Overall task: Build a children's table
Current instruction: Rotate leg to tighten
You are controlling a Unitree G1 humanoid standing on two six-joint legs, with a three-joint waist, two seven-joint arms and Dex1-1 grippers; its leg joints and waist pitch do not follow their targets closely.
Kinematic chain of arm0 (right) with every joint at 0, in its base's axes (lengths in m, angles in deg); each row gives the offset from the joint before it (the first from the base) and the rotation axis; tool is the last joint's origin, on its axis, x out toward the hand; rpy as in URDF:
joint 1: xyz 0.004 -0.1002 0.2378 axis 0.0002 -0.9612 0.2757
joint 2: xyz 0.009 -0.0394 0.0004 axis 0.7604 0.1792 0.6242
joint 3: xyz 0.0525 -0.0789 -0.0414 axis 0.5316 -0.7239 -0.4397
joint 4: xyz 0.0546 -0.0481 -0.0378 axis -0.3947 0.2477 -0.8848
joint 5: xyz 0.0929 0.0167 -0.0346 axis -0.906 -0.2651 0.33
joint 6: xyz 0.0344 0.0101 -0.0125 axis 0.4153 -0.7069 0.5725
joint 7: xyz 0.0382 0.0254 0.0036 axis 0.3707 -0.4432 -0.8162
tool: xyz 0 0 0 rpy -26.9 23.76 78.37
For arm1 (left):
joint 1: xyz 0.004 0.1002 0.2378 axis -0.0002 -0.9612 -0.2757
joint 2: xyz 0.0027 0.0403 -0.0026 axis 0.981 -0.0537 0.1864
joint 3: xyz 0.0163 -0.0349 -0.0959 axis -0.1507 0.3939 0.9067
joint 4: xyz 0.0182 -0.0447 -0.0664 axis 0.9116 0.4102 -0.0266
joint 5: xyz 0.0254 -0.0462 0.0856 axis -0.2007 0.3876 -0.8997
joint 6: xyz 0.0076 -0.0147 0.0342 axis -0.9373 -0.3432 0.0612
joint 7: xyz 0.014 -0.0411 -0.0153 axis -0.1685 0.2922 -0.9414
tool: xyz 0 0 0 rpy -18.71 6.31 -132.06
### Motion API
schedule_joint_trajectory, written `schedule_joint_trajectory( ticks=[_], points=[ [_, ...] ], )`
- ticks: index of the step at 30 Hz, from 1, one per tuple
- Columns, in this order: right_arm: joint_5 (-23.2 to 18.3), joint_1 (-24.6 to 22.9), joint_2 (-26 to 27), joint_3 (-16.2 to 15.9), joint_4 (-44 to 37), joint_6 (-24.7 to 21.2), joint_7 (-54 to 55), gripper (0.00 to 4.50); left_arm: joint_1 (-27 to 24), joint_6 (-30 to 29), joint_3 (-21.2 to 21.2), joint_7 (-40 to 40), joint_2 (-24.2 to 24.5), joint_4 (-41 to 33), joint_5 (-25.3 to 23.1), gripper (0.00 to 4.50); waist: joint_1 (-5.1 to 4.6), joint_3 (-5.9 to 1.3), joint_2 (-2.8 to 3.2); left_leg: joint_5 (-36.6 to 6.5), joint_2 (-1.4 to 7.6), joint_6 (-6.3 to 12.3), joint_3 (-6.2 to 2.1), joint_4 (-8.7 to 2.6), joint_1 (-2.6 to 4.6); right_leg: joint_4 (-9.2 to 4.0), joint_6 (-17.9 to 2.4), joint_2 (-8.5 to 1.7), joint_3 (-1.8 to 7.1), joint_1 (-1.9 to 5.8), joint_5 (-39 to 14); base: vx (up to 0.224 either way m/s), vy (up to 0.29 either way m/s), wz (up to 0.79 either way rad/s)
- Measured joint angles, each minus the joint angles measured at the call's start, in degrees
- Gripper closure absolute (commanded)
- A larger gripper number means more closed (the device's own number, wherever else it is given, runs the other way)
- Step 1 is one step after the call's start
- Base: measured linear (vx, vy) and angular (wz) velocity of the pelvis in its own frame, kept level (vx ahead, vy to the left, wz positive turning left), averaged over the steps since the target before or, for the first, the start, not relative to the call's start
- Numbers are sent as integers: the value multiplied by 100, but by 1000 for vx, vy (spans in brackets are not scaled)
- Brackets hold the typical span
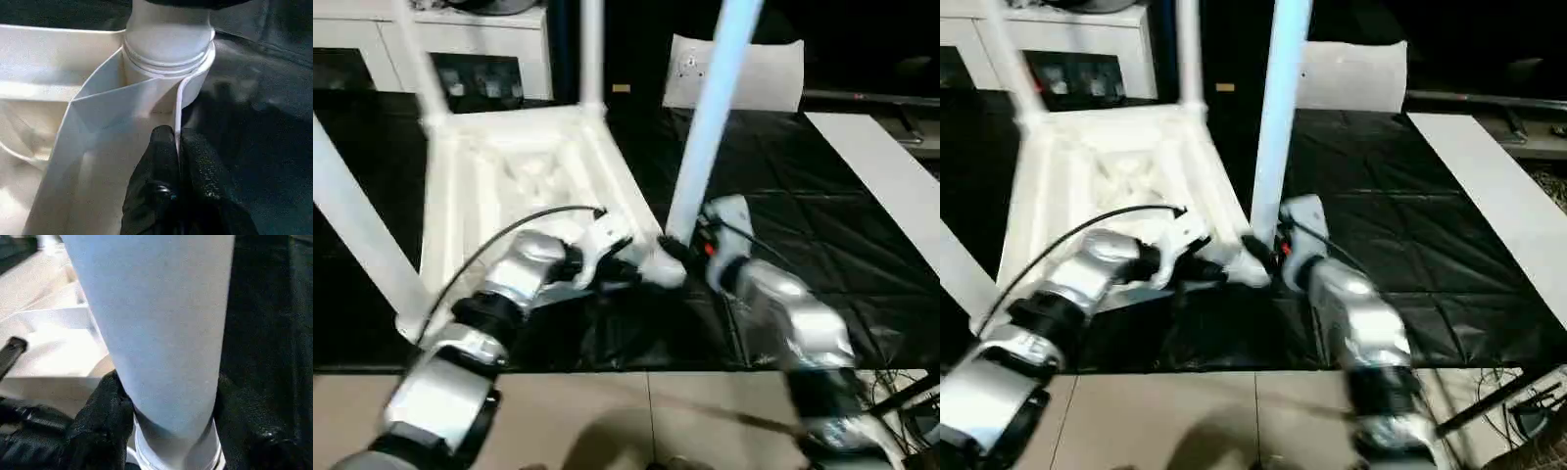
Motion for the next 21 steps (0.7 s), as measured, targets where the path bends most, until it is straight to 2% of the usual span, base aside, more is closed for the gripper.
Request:
schedule_joint_trajectory(
  ticks=[1,2,4,9,12,14,17,21],
  points=[
    [15,3,34,0,2,35,67,250,-1,-38,9,-24,-3,-38,-17,450,7,0,1,0,0,1,0,-9,-1,-1,-12,0,0,-2,6,0,0,0],
    [15,2,38,0,2,76,74,215,-13,-46,10,-27,-3,-85,-43,450,15,0,1,-1,0,4,0,-14,-1,-1,-21,0,-1,-3,10,0,0,0],
    [-3,-60,39,1,-49,129,64,181,-70,-44,4,-39,-2,-212,-99,450,31,0,1,-1,0,6,2,-28,-3,-3,-23,0,-1,-8,5,0,0,0],
    [-25,-267,-20,-12,-205,300,-172,144,-111,55,-80,27,49,-304,-135,450,67,2,4,-1,0,4,3,-31,-4,-5,-24,1,-2,-10,3,0,0,0],
    [-223,-504,-372,-137,-352,469,-870,107,-165,477,-193,447,264,-303,-142,450,87,5,6,-1,0,4,3,-31,-7,-7,-24,0,-2,-10,3,0,0,0],
    [-328,-634,-718,-296,-456,583,-1449,102,-227,825,-228,842,447,-301,-131,450,101,6,7,-1,0,4,2,-31,-7,-7,-24,0,-2,-10,3,0,0,0],
    [-432,-692,-1107,-476,-472,766,-2143,67,-290,1178,-233,1368,645,-276,-83,450,125,8,4,-1,0,3,2,-30,-7,-7,-26,0,-4,-10,5,0,0,0],
    [-511,-677,-1474,-649,-447,1047,-2995,39,-287,1478,-306,2127,753,-178,41,450,269,10,6,-1,-1,5,2,-18,-1,-8,-26,-10,-11,-11,6,0,0,0]
  ],
)
